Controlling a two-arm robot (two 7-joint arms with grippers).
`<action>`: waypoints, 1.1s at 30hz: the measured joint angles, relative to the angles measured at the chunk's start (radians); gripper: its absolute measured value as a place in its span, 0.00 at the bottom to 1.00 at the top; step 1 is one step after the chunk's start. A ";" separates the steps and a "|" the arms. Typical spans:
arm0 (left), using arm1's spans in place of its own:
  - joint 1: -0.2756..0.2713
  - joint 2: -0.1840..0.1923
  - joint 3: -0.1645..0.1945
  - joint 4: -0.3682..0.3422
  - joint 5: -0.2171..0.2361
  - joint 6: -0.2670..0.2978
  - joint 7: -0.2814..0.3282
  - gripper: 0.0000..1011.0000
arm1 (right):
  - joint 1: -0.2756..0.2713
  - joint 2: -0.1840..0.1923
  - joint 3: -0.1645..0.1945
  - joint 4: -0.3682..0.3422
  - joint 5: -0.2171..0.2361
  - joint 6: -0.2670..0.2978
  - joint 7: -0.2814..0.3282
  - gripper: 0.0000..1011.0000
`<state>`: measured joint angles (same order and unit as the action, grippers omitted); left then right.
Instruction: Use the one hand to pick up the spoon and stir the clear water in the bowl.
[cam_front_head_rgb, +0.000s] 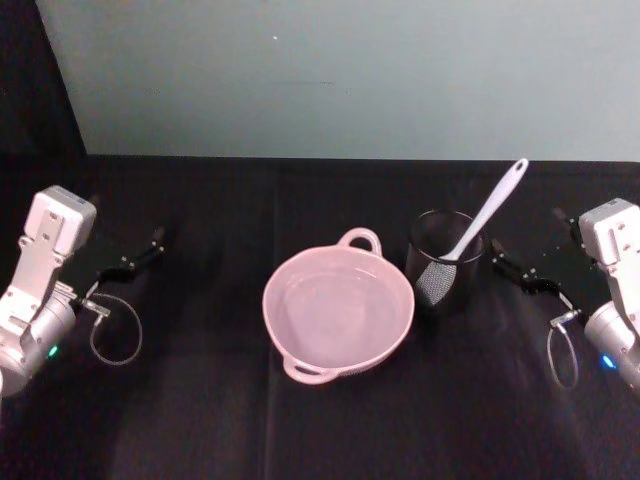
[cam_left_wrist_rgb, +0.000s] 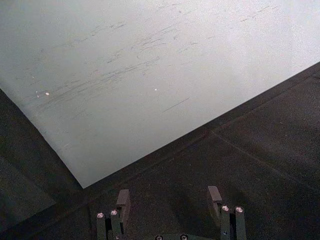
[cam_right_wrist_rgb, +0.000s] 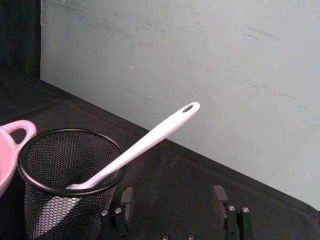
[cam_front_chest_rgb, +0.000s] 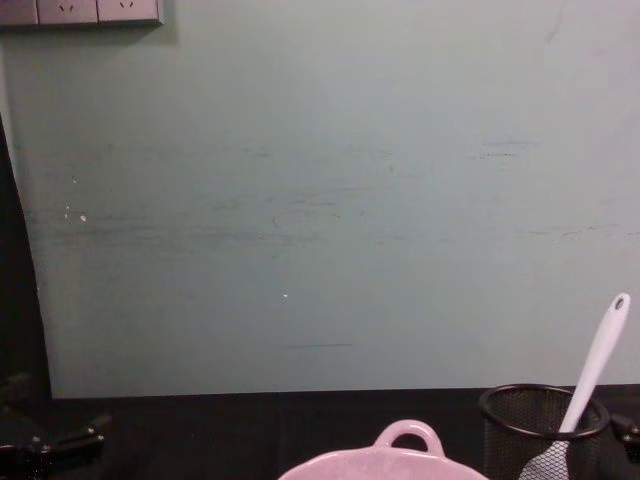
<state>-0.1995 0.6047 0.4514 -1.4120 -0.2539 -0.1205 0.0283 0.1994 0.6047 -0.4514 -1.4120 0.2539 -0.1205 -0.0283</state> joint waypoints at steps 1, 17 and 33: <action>0.000 0.000 0.000 0.000 0.000 0.000 0.000 1.00 | 0.000 0.000 0.000 0.000 0.000 0.000 0.000 0.99; 0.000 0.000 0.000 0.000 0.000 0.000 0.000 1.00 | 0.000 0.000 0.000 0.000 0.000 0.000 0.000 0.99; 0.000 0.000 0.000 0.000 0.000 0.000 0.000 1.00 | 0.000 0.000 0.000 0.000 0.000 0.000 0.000 0.99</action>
<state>-0.1996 0.6047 0.4514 -1.4120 -0.2539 -0.1205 0.0283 0.1995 0.6047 -0.4514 -1.4120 0.2539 -0.1205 -0.0283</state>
